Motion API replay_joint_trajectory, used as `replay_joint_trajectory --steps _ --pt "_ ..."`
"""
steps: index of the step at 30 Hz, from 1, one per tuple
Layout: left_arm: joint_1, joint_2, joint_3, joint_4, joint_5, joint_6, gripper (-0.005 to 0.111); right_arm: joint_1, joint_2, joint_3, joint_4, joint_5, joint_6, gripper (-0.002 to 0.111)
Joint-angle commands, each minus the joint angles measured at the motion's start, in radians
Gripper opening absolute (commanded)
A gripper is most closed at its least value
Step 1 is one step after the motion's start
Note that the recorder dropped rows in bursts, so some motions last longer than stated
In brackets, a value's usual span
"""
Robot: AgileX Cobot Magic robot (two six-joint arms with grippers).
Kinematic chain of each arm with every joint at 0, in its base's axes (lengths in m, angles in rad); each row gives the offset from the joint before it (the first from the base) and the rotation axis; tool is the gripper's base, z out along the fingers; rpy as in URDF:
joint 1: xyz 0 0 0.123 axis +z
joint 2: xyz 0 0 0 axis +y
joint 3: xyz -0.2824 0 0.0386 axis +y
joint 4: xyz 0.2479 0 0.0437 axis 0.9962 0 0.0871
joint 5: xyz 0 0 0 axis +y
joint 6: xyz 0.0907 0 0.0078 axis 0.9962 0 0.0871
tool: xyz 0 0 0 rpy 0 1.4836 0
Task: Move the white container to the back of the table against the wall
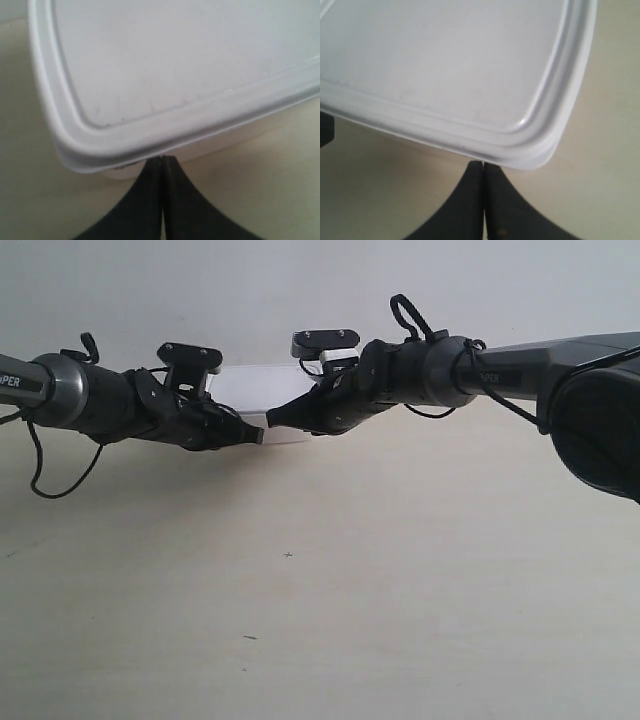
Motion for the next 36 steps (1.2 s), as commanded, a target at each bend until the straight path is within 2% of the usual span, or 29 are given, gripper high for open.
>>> replay_joint_trajectory --steps 1,12,21,36 --pt "0.001 0.004 -0.028 0.031 -0.006 -0.001 0.0 -0.003 -0.002 -0.007 -0.013 -0.038 -0.002 0.0" --pt "0.001 0.019 -0.046 0.052 -0.024 -0.001 0.0 -0.003 -0.002 -0.007 -0.038 -0.081 -0.002 0.0" --pt "0.001 0.077 -0.136 0.052 0.017 -0.003 0.0 -0.003 -0.008 -0.007 -0.067 -0.086 -0.002 0.0" --pt "0.0 0.091 -0.136 0.052 -0.003 -0.004 0.0 -0.029 -0.008 -0.007 -0.087 -0.122 0.008 0.0"
